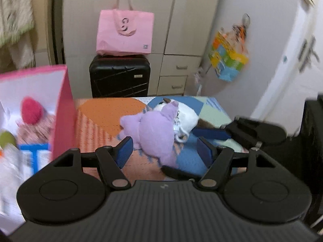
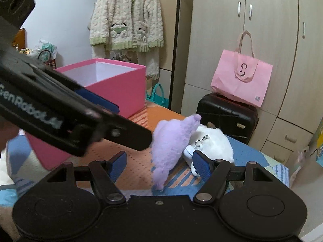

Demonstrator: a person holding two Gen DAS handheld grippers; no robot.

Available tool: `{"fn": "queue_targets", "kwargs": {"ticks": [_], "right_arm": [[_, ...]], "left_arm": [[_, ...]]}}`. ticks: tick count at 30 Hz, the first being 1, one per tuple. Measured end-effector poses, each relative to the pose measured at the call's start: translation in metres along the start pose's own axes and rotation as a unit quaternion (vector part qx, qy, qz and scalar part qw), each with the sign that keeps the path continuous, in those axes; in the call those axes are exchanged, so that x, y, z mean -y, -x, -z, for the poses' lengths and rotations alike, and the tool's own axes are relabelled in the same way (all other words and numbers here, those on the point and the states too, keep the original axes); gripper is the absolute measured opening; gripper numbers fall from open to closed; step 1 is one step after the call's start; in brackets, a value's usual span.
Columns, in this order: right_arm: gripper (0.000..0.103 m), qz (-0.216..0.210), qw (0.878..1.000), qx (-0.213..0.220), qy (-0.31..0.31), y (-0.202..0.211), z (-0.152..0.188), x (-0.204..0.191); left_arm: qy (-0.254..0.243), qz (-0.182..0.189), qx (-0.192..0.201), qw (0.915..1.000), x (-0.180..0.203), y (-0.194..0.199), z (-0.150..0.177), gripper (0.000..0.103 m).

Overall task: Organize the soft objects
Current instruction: 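Move both tools toward the lilac plush toy on the table, then grasp the lilac plush toy with both tools together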

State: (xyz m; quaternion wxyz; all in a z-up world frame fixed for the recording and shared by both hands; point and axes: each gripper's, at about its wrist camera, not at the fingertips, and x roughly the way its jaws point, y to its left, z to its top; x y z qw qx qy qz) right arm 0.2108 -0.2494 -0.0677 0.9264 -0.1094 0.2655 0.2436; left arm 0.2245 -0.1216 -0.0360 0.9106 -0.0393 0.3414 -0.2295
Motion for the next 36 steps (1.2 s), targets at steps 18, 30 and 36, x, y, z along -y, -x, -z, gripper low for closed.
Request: {"fn": "queue_targets", "kwargs": {"ticks": [18, 30, 36], "right_arm": [[0.076, 0.048, 0.994, 0.030, 0.089, -0.039, 0.002, -0.017], [0.054, 0.063, 0.995, 0.031, 0.064, -0.038, 0.008, -0.015], [0.051, 0.070, 0.996, 0.039, 0.033, -0.034, 0.006, -0.011]], "left_arm": [[0.125, 0.036, 0.000, 0.9915, -0.030, -0.058, -0.005, 0.068], [0.146, 0.031, -0.010, 0.9887, -0.042, -0.068, 0.004, 0.070], [0.161, 0.032, -0.014, 0.9864, -0.043, -0.066, 0.010, 0.075]]}}
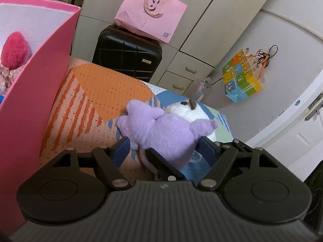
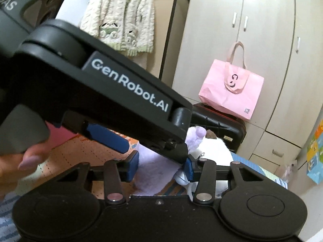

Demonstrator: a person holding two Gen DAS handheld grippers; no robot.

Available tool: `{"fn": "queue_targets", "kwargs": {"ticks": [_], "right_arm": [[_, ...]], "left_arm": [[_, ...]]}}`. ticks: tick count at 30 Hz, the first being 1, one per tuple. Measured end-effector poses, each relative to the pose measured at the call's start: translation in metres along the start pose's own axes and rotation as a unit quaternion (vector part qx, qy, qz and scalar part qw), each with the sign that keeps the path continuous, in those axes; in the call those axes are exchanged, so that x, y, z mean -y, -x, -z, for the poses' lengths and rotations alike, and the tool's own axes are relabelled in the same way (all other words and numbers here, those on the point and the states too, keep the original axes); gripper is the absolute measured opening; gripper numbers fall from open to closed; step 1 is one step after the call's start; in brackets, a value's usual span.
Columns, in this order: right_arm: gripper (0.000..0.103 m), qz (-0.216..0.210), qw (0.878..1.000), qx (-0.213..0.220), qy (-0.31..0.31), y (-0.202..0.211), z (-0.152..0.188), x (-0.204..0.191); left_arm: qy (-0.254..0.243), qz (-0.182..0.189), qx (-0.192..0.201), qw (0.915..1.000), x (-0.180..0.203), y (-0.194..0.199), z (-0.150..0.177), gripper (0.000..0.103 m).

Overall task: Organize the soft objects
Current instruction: 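Grasp the lilac plush toy with both tools together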

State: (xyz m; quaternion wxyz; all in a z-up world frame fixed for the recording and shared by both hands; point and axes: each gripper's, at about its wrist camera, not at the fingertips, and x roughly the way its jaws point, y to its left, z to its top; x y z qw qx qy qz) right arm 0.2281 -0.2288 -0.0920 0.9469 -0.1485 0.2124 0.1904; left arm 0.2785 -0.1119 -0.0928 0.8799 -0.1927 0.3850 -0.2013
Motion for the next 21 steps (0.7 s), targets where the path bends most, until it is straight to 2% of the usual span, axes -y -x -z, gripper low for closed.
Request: {"fn": "queue_targets", "kwargs": {"ticks": [3, 7, 9, 13, 17, 21], "right_arm": [[0.049, 0.001, 1.000, 0.008, -0.005, 0.007, 0.002, -0.001], [0.042, 0.003, 1.000, 0.017, -0.014, 0.019, 0.001, -0.003], [0.041, -0.010, 0.999, 0.005, -0.034, 0.022, 0.001, -0.001], [0.040, -0.024, 0.997, -0.009, -0.079, 0.027, 0.004, 0.003], [0.038, -0.042, 0.987, -0.021, -0.153, 0.034, 0.010, 0.012], [0.038, -0.046, 0.974, -0.039, -0.221, 0.041, 0.022, 0.013]], "left_arm": [[0.006, 0.006, -0.008, 0.9999, -0.001, 0.004, 0.000, 0.075], [-0.002, 0.020, -0.001, 0.9998, 0.002, 0.014, 0.001, 0.071], [-0.010, 0.030, -0.005, 0.9995, 0.005, 0.017, 0.003, 0.057], [-0.019, 0.033, -0.016, 0.9992, 0.010, 0.019, 0.008, 0.051], [-0.047, 0.035, -0.027, 0.9979, 0.016, 0.024, 0.017, 0.046], [-0.082, 0.031, -0.043, 0.9952, 0.028, 0.029, 0.025, 0.045]]}}
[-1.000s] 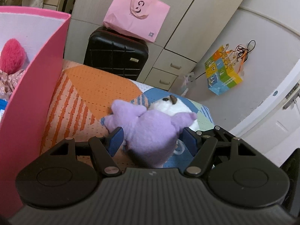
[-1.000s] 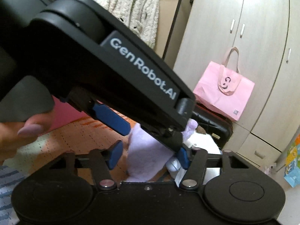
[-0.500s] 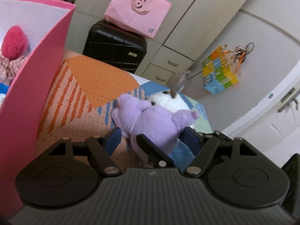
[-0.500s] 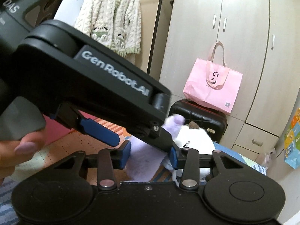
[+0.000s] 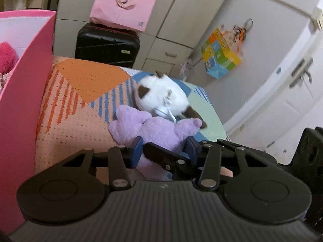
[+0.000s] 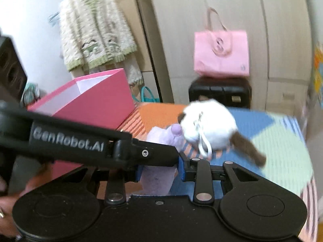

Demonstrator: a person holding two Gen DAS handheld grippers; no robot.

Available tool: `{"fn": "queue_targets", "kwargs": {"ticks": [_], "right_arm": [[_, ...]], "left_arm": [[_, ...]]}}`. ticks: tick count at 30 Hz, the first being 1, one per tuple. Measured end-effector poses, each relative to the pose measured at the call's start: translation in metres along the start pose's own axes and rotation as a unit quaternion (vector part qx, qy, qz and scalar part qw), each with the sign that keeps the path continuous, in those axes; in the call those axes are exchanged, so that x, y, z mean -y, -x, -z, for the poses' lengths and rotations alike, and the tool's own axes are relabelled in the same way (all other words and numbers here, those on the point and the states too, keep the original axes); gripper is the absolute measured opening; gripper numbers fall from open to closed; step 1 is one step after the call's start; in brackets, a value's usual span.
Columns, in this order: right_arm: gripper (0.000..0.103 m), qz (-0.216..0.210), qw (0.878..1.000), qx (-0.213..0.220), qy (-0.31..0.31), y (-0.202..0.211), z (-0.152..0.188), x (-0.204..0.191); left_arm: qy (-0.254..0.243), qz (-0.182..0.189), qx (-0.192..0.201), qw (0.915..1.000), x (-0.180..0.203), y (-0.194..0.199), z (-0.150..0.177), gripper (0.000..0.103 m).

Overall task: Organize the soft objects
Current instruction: 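Grasp the lilac plush toy with both tools together, then lift and carry the lilac plush into the pink box with both tools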

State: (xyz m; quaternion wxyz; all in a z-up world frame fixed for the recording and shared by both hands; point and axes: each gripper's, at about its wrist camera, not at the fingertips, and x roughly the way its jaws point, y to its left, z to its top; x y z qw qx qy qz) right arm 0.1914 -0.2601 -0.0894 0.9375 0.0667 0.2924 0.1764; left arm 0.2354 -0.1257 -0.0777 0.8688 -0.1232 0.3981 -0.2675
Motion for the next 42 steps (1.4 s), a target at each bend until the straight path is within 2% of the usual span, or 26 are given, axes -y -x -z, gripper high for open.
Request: {"fn": "queue_targets", "kwargs": {"ticks": [4, 6, 8, 14, 16, 18, 23, 34, 42], "right_arm": [[0.038, 0.007, 0.999, 0.001, -0.037, 0.009, 0.012, 0.002], [0.038, 0.015, 0.999, 0.007, -0.030, 0.009, 0.017, 0.003], [0.038, 0.019, 0.999, 0.010, -0.038, 0.009, 0.019, 0.008], [0.042, 0.023, 0.998, 0.009, -0.054, 0.011, 0.020, 0.017], [0.042, 0.018, 0.998, 0.008, -0.058, 0.012, 0.021, 0.019], [0.043, 0.017, 0.998, 0.004, -0.061, 0.014, 0.023, 0.021], [0.043, 0.017, 0.996, 0.006, -0.083, 0.015, 0.028, 0.021], [0.043, 0.023, 0.996, 0.004, -0.089, 0.040, 0.030, -0.001], [0.043, 0.012, 0.996, -0.015, -0.087, 0.067, 0.030, -0.028]], "left_arm": [[-0.007, 0.012, -0.020, 0.9997, 0.006, 0.002, 0.005, 0.050], [-0.007, 0.007, -0.026, 0.9996, 0.007, 0.000, 0.009, 0.065], [-0.004, -0.002, -0.028, 0.9996, 0.006, -0.006, 0.012, 0.074], [0.038, 0.007, -0.037, 0.9985, -0.008, -0.025, 0.013, 0.084], [0.055, 0.019, -0.047, 0.9972, -0.012, -0.031, 0.014, 0.084], [0.046, 0.031, -0.048, 0.9973, -0.009, -0.033, 0.015, 0.072], [0.033, 0.028, -0.048, 0.9979, 0.002, -0.030, 0.019, 0.066], [0.023, 0.037, -0.056, 0.9975, 0.012, 0.002, 0.027, 0.064], [0.001, 0.024, -0.070, 0.9973, 0.025, 0.041, 0.034, 0.064]]}}
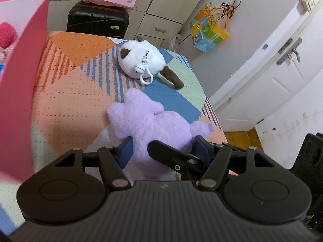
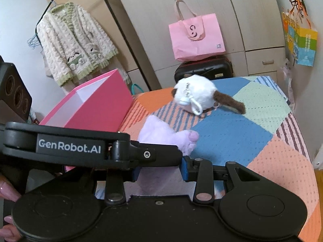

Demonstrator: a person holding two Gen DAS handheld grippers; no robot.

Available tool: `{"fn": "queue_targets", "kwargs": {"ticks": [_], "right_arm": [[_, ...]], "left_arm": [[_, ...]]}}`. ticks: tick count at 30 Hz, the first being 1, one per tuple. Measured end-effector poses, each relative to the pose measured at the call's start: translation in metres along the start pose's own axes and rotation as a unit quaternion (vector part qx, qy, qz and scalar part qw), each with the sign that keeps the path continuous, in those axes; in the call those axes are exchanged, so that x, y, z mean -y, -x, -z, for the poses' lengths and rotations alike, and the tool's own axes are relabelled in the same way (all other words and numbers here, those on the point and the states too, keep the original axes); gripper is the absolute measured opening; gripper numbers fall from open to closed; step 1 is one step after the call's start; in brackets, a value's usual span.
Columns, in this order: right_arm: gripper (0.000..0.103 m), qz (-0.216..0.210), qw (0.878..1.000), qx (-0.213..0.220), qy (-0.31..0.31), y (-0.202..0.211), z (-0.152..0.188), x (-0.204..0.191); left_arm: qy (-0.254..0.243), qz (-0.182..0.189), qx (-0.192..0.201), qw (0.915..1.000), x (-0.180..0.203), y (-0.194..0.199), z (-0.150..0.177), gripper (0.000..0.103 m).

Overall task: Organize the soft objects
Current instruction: 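Lift and carry the lilac plush into the pink box with both tools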

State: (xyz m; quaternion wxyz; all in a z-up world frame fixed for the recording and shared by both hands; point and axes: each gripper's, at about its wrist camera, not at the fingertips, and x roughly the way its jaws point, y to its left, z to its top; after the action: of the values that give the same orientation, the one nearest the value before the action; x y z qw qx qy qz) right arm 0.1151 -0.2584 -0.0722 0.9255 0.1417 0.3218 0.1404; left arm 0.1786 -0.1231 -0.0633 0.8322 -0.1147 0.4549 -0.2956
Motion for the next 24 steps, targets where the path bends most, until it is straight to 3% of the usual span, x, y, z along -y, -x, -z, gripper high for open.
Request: {"fn": "queue_targets", "kwargs": {"ticks": [14, 24], "right_arm": [[0.045, -0.025, 0.998, -0.029, 0.049, 0.052, -0.003, -0.072], [0.046, -0.063, 0.990, -0.018, 0.123, 0.056, -0.029, -0.137]], "left_arm": [[0.002, 0.016, -0.013, 0.9998, 0.001, 0.088, 0.019, 0.064], [-0.005, 0.016, 0.032, 0.9993, -0.023, 0.158, 0.010, 0.064]]}}
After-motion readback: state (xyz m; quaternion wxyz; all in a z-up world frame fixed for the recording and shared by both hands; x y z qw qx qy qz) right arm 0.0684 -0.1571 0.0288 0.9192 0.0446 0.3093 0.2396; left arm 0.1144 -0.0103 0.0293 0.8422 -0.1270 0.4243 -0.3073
